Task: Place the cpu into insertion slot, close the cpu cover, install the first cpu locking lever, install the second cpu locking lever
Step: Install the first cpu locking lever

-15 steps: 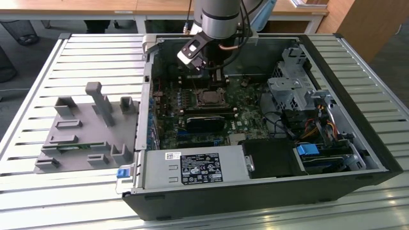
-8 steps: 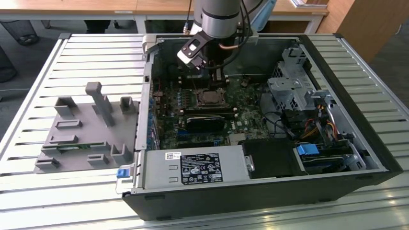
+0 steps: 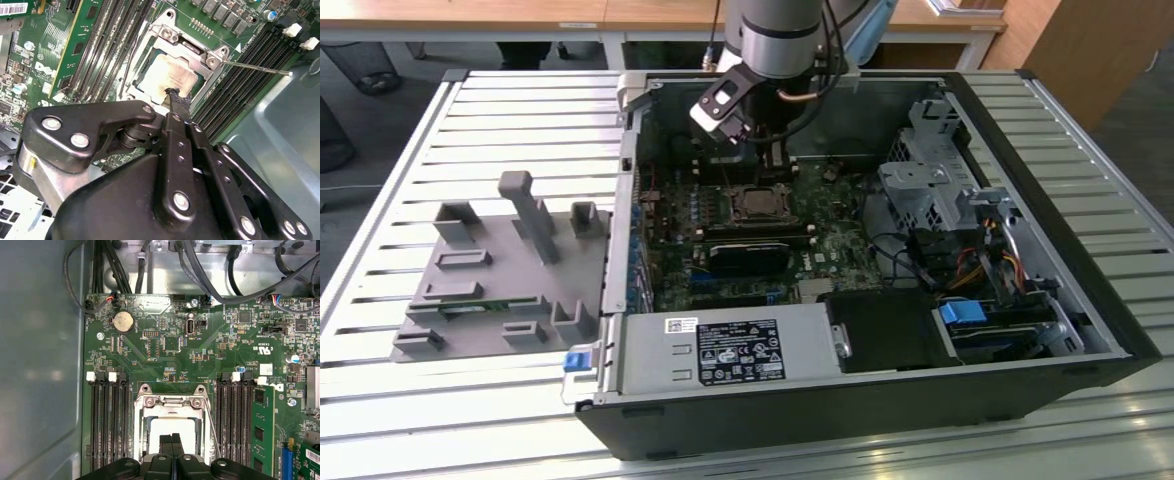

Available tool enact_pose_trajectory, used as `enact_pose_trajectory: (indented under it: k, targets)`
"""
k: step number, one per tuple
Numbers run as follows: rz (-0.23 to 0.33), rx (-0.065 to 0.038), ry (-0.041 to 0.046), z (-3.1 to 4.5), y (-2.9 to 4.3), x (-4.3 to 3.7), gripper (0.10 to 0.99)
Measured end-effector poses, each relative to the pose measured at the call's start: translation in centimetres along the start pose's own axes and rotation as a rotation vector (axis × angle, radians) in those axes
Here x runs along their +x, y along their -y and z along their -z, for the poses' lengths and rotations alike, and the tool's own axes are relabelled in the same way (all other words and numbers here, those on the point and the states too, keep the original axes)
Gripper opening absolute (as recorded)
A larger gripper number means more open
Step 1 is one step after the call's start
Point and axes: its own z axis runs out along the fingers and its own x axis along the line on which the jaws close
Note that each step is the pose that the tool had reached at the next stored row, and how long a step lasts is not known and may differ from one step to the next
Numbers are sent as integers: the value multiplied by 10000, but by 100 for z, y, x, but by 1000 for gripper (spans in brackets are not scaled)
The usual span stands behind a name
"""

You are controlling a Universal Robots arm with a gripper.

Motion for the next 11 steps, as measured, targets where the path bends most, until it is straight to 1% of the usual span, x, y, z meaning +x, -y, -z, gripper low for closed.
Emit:
enact_pose_trajectory:
  k: [11]
  targets:
    - [0, 0, 1, 25, -1, 0, 106]
